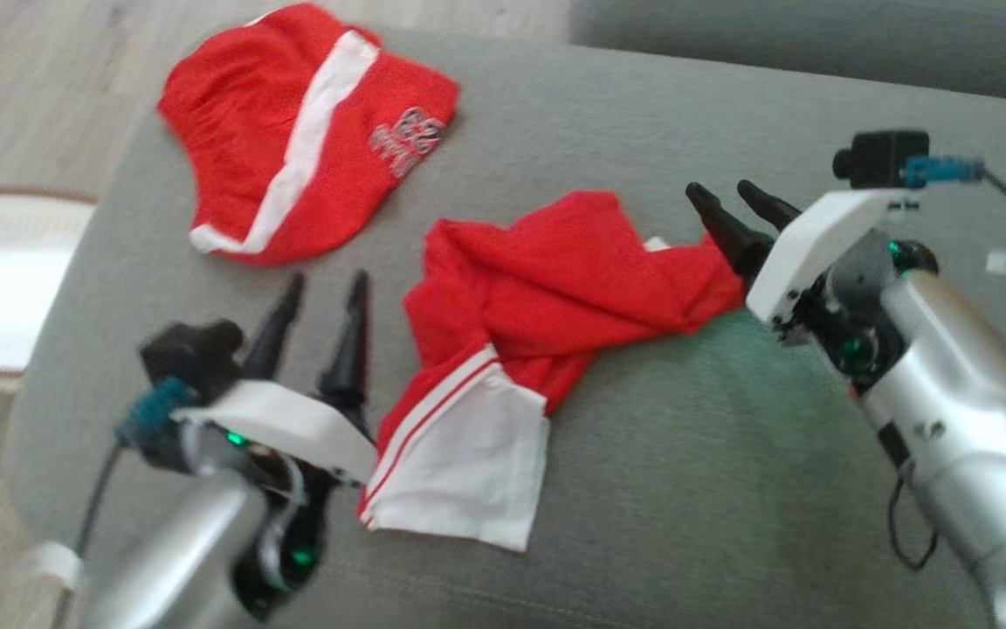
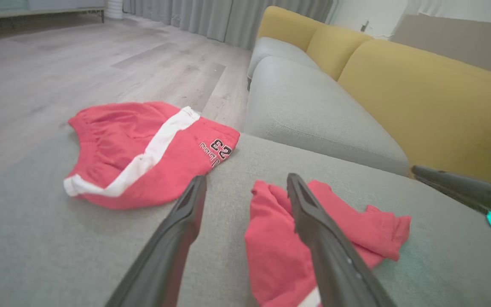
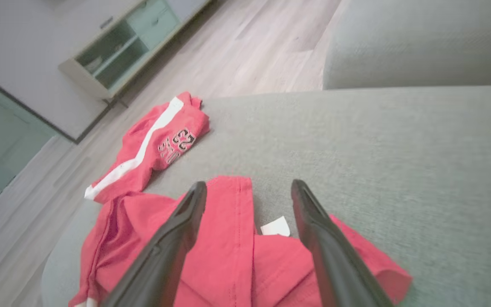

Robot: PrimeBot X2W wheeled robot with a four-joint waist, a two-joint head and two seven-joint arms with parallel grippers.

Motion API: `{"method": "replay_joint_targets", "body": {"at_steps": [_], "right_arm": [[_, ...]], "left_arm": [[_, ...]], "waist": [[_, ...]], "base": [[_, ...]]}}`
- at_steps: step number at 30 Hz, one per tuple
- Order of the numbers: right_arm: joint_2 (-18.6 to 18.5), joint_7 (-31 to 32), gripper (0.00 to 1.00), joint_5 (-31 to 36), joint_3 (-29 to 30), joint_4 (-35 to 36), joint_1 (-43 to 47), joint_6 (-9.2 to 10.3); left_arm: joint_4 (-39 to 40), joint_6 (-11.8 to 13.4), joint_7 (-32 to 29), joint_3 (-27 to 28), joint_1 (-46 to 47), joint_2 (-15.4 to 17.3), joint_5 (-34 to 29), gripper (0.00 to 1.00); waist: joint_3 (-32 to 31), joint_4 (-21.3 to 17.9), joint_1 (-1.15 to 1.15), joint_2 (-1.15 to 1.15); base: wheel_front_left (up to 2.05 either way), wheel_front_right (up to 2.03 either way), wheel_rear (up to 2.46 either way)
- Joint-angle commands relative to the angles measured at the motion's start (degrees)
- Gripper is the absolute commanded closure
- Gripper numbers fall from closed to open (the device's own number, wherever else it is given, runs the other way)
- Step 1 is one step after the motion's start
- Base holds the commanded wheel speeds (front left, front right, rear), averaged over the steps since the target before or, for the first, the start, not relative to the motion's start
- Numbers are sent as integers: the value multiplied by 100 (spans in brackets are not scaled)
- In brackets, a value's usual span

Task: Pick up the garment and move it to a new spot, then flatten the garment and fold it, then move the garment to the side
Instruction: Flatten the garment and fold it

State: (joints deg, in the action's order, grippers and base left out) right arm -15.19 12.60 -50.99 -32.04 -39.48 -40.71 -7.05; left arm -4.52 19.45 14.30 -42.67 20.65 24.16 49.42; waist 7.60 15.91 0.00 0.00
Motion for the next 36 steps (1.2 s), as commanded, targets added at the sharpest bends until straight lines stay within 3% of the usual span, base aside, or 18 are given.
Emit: {"method": "replay_joint_targets", "body": {"at_steps": [1, 7, 13, 19, 22, 23, 24, 25, 36], "right_arm": [[-49, 281, 0, -130, -162, -89, -508, -44], [-89, 1100, 0, -686, -334, -913, -1237, -44], [-78, 1789, 0, -883, -483, -1725, -1541, -44], [5, 2365, 0, -1126, -569, -2111, -1650, -44], [-38, 2330, 0, -1125, -671, -2074, -1653, -44], [-44, 2279, 27, -1151, -683, -2037, -1640, -44], [-44, 2225, 82, -1181, -698, -1986, -1624, -44], [-48, 2164, 100, -1210, -713, -1934, -1608, -44], [-291, 908, 100, -1456, -1094, -897, -1485, -44]], "left_arm": [[90, -187, 68, 434, -67, -172, -233, 0], [-92, -769, 69, 884, -326, -1049, -1143, 0], [-290, -1097, 69, 1229, -528, -1610, -1793, 0], [-468, -1479, 69, 1726, -749, -1963, -2178, 0], [-500, -1627, 69, 1903, -809, -2047, -2314, 0], [-510, -1667, 69, 1954, -829, -2066, -2354, 0], [-518, -1704, 70, 2003, -850, -2080, -2389, 0], [-528, -1736, 70, 2051, -869, -2092, -2422, 0], [-673, -1887, 70, 2429, -1033, -2126, -2661, 0]], "waist": [[247, 424, 0, 0], [506, 956, 0, 0], [658, 1241, 0, 0], [727, 1399, 0, 0], [746, 1426, 0, 0], [743, 1426, 0, 0], [741, 1421, 0, 0], [736, 1411, 0, 0], [322, 932, 0, 0]], "base": [[0, 0, 0], [0, 0, 0], [0, 0, 0], [0, 0, 0], [0, 0, 0], [0, 0, 0], [0, 0, 0], [0, 0, 0], [0, 0, 0]]}}
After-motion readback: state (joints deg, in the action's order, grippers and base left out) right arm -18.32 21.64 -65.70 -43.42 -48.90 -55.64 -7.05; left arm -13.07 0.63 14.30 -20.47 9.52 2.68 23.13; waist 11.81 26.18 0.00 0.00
